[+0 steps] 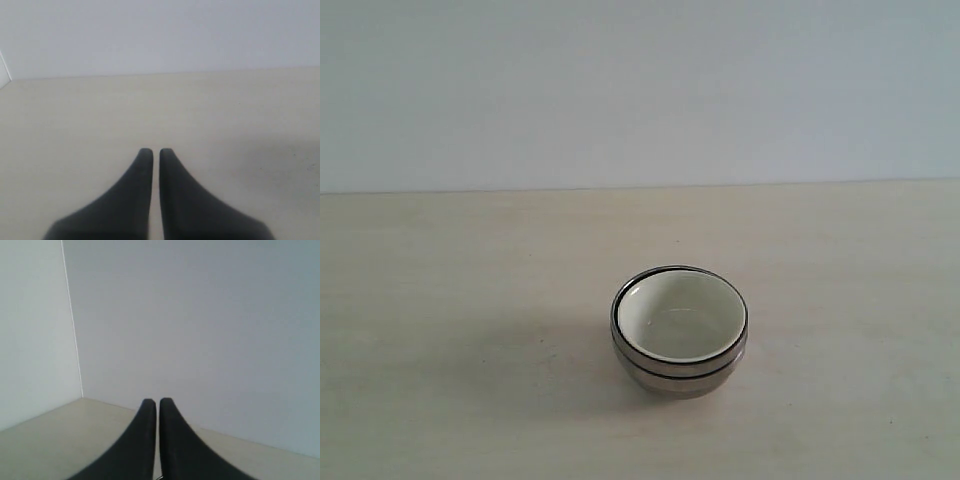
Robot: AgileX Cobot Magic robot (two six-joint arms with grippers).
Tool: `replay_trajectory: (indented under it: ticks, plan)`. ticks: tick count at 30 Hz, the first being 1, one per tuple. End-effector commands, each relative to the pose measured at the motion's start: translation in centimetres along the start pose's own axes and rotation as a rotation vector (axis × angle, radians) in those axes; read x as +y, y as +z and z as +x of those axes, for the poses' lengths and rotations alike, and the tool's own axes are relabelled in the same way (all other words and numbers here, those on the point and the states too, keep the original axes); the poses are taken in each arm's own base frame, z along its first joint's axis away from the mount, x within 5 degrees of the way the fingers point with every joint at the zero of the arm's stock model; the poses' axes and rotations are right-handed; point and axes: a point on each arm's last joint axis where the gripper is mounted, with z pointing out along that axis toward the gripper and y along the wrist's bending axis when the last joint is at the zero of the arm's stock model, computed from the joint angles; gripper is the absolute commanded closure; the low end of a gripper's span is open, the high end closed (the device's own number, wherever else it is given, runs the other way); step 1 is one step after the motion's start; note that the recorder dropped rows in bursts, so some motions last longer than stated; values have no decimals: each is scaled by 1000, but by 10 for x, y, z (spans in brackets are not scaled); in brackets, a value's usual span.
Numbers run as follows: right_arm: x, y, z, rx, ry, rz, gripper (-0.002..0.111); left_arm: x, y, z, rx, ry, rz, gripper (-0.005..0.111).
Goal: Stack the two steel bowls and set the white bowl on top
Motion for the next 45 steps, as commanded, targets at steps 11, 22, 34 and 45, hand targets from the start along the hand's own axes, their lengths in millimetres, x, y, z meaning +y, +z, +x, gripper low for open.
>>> replay_trajectory:
  ticks: [11, 22, 34, 45]
  plan:
    - [1, -1, 2, 15, -11, -8, 108, 0, 0, 1, 0, -12, -2, 103]
    - [-5, 5, 3, -7, -89, 386, 108, 0, 0, 1, 0, -12, -2, 103]
    - [-5, 6, 3, -8, -90, 392, 108, 0, 0, 1, 0, -12, -2, 103]
    - [-29, 7, 17, -175, -124, 544, 108, 0, 0, 1, 0, -12, -2, 103]
